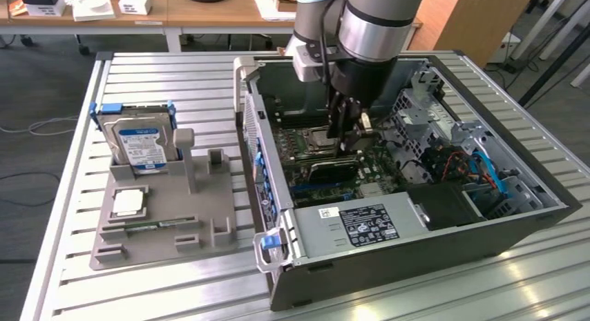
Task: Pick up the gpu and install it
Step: 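Insert the gpu into the slot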
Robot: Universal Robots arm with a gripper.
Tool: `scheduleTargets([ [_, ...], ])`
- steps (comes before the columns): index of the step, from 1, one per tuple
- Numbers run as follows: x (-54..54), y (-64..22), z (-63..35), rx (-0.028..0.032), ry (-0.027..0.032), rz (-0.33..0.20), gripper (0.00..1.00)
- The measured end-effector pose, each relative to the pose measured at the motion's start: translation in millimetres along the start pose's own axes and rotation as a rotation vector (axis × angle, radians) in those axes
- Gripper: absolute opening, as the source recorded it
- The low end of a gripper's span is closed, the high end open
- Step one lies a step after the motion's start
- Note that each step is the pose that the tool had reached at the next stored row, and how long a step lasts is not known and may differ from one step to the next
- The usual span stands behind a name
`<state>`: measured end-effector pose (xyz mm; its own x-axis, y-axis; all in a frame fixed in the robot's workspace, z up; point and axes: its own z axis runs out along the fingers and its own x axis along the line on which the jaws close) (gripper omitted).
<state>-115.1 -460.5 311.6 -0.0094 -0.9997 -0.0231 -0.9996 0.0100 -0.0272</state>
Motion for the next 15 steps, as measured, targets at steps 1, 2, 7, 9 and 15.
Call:
scheduleTargets([
  [1, 0.0, -0.2, -1.8, 0.0000, 0.0000, 0.000, 0.46],
  [2, -0.1, -0.3, -4.0, 0.0000, 0.0000, 0.000, 0.46],
  [7, -0.3, -1.1, -13.1, 0.0000, 0.0000, 0.000, 0.46],
  [9, -0.4, -1.4, -16.5, 0.0000, 0.0000, 0.000, 0.46],
  [15, -0.6, -1.8, -23.8, 0.0000, 0.0000, 0.000, 0.46],
])
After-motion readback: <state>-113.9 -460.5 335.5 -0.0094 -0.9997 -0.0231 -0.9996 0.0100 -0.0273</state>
